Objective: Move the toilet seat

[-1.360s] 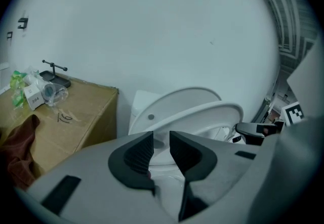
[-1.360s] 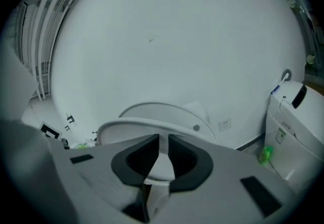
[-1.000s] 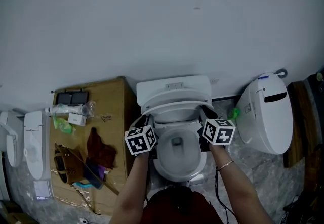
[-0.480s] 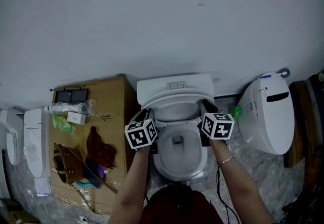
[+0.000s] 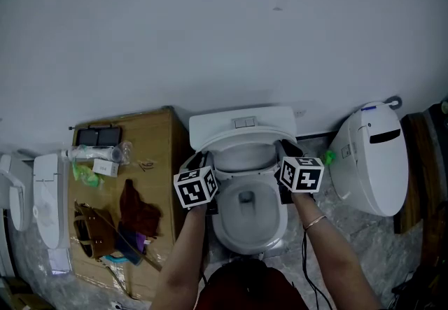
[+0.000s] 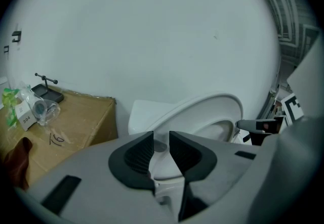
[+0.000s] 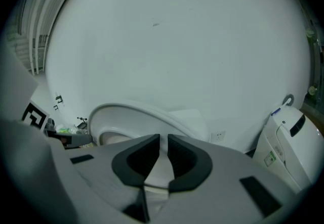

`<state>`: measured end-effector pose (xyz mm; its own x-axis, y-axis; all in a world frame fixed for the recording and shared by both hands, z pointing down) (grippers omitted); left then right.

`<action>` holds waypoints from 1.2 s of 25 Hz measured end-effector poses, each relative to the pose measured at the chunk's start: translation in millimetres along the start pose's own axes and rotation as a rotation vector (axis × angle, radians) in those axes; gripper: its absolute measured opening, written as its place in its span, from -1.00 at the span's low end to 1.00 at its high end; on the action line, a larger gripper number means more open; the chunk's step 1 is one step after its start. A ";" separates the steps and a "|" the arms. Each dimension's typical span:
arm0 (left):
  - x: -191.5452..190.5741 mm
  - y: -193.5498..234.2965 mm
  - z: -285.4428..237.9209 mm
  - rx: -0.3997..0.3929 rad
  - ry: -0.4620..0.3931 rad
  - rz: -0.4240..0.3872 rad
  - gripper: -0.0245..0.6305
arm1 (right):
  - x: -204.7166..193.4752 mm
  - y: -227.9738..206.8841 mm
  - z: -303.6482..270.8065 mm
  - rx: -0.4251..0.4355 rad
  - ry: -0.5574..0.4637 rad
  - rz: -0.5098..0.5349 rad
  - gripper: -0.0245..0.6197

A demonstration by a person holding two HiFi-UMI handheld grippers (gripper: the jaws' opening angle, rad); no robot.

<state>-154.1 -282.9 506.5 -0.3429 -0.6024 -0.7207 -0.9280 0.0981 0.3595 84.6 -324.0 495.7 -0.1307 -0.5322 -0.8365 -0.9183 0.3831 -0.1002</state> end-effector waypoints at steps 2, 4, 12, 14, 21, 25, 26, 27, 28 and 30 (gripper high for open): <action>-1.0 0.5 0.1 0.001 -0.009 -0.002 -0.58 | 0.3 0.1 -1.6 0.004 0.004 -0.011 -0.74; -0.9 0.6 -0.4 0.000 -0.016 -0.007 -0.58 | -0.3 1.6 -0.9 0.014 0.003 -0.010 -0.74; -3.7 0.1 18.1 0.003 -0.032 -0.041 -0.70 | 3.8 20.6 27.3 0.072 -0.067 -0.029 -0.78; -4.3 -2.9 26.5 -0.002 -0.044 -0.055 -0.74 | 4.9 25.8 37.0 0.081 -0.085 -0.035 -0.78; 0.9 -24.6 62.2 -0.056 -0.102 -0.122 -0.81 | 9.8 39.1 75.8 0.083 -0.136 0.003 -0.80; 2.4 -41.8 88.8 -0.095 -0.147 -0.180 -0.83 | 7.1 44.8 105.1 0.074 -0.167 0.017 -0.81; 2.0 -45.7 95.6 -0.103 -0.157 -0.190 -0.84 | 6.1 46.1 112.9 0.070 -0.176 0.016 -0.81; 1.4 -49.3 102.6 -0.112 -0.168 -0.197 -0.84 | 5.2 47.3 120.7 0.066 -0.185 0.014 -0.82; 0.9 -52.6 109.7 -0.120 -0.179 -0.200 -0.84 | 4.5 48.3 128.5 0.061 -0.195 0.010 -0.82; -0.3 -58.2 123.8 -0.135 -0.204 -0.199 -0.84 | 3.4 50.1 143.9 0.052 -0.215 0.001 -0.83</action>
<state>-118.0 -190.4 412.4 -0.1918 -0.4270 -0.8837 -0.9567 -0.1198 0.2655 91.9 -198.0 410.3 -0.0434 -0.3604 -0.9318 -0.8968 0.4250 -0.1226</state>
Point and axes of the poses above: the fingertips, and each gripper's own axes: z backward along the fingers, y to its left, x out of its top, the point moved 1 cm from there along z, backward along the fingers, and after that the axes turned 10 degrees about z, right-handed, at the moved point
